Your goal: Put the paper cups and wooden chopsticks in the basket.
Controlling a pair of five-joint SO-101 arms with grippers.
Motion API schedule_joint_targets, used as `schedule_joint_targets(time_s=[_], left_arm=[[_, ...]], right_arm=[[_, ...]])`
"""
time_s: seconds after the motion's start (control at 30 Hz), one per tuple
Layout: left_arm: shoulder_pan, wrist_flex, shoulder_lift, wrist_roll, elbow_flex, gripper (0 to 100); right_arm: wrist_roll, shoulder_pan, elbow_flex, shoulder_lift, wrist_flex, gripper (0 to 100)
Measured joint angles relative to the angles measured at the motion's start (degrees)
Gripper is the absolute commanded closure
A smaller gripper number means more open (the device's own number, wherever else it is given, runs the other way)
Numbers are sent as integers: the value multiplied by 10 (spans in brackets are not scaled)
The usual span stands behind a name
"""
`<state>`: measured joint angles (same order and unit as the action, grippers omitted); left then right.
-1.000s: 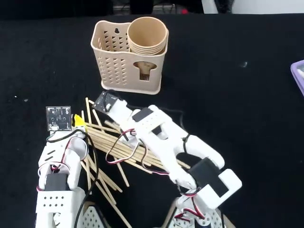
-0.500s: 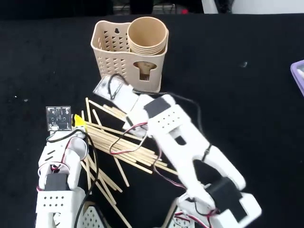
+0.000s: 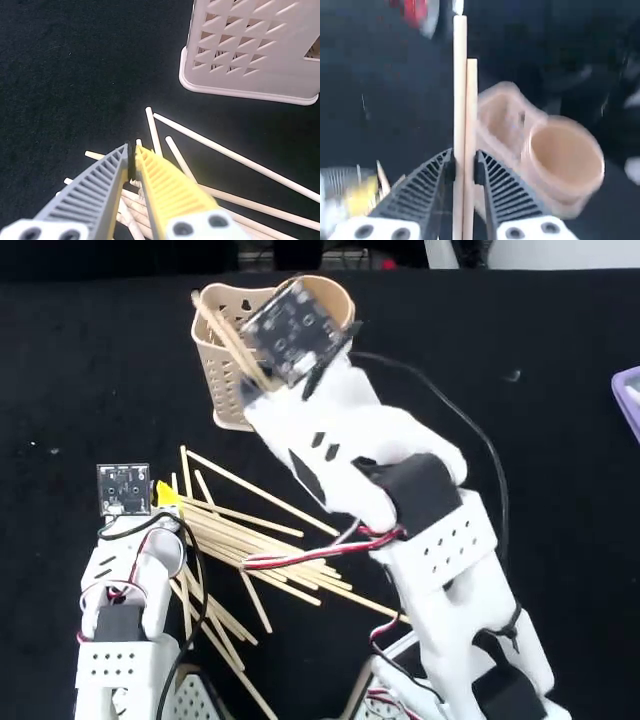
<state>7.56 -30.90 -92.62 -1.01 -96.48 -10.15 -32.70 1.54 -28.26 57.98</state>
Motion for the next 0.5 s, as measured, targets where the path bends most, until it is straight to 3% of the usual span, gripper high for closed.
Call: schedule_joint_targets(time_s=[0.33,0.5], left_arm=[[0,0,0,0,0,967],[0,0,0,0,0,967]], right_arm=[[30,-16,-3,131,-408,988],[30,-16,-3,207,-549,988]])
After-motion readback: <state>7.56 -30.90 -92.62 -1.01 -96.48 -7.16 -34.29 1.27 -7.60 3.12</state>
